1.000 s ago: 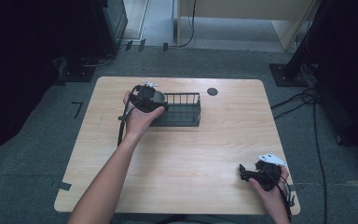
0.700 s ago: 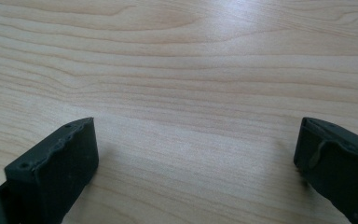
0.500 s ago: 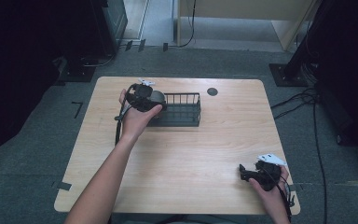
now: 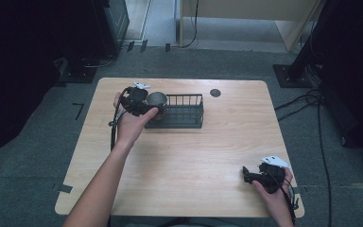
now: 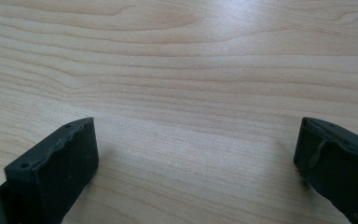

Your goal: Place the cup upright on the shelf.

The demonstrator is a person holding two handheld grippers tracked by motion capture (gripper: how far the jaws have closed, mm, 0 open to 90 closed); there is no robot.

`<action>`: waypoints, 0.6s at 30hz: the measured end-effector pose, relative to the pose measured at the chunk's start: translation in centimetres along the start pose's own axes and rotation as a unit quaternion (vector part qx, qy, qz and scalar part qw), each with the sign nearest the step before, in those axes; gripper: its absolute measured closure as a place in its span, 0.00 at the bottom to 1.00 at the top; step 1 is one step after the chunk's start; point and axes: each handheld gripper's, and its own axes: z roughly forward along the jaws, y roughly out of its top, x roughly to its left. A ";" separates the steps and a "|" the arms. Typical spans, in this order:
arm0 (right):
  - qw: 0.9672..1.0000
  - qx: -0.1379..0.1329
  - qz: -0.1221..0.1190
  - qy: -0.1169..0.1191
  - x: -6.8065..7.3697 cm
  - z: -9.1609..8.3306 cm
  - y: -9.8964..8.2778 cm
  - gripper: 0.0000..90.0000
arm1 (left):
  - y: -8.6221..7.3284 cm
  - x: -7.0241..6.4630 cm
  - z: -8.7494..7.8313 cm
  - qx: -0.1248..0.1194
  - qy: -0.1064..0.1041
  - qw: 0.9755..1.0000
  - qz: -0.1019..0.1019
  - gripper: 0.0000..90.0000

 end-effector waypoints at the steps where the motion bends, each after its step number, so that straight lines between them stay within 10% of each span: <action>1: 1.000 0.000 0.000 0.000 0.0 0.0 0.0 0.00 | -0.1 0.1 -0.1 0.000 0.000 1.000 0.001 0.00; 18: 1.000 0.000 0.000 0.000 0.0 0.0 0.0 0.00 | -2.5 0.7 -1.9 -0.009 0.004 1.000 -0.001 0.00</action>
